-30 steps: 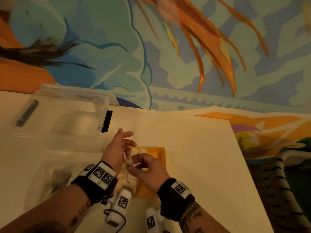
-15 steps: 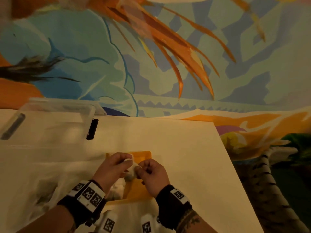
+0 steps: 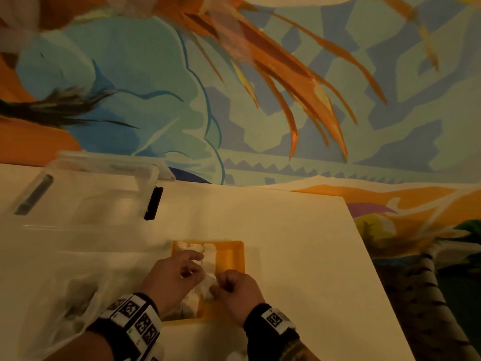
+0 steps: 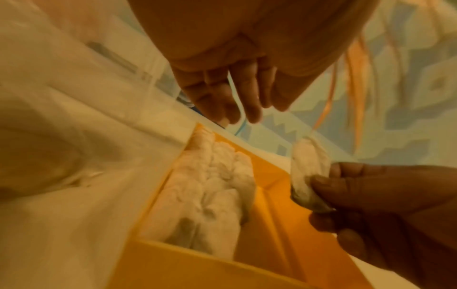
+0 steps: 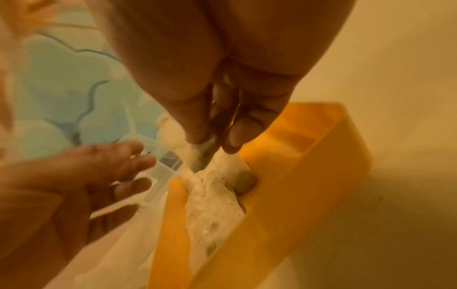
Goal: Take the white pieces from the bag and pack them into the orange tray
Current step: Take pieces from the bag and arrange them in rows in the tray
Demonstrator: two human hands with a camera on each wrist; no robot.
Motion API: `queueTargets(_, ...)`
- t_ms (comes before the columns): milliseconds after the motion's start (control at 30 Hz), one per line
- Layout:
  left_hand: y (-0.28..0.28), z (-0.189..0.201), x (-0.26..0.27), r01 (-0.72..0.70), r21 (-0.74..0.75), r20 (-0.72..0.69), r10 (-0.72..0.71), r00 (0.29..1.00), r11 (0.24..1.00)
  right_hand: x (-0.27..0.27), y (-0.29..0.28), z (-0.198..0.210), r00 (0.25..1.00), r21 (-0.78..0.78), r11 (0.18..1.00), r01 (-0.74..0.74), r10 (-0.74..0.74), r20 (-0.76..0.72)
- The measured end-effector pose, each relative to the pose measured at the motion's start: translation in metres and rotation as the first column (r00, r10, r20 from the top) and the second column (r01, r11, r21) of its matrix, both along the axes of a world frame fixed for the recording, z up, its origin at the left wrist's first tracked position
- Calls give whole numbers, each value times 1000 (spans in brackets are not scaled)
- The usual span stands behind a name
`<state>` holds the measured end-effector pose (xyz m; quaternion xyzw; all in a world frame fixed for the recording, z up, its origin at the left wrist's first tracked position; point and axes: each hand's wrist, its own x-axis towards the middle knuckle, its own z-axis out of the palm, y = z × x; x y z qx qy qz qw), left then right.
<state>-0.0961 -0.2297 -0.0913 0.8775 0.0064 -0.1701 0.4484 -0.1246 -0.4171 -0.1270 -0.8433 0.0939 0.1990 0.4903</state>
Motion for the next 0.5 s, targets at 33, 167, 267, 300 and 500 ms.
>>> queueTargets(33, 6, -6, 3, -44, 37, 35, 43, 998, 998, 3, 2, -4, 999, -15, 999, 44, -44, -29)
queueTargets(167, 32, -32, 18, -151, 248, 39, 146, 989, 957, 19, 12, -20, 989, -142, 986, 90, -106, -108)
queueTargets(267, 47, -52, 23, -49, 362, -170, 118, 978, 931, 33, 20, -31, 970, -203, 976, 77, -121, -212)
queueTargets(300, 49, -55, 24, -13, 350, -237, 102, 966, 937, 37, 22, -34, 962, -225, 972, 74, -129, -240)
queueTargets(500, 49, -61, 26, -80, 135, -383, 126, 915, 988, 53, 27, -52, 939, -310, 950, 21, -125, -321)
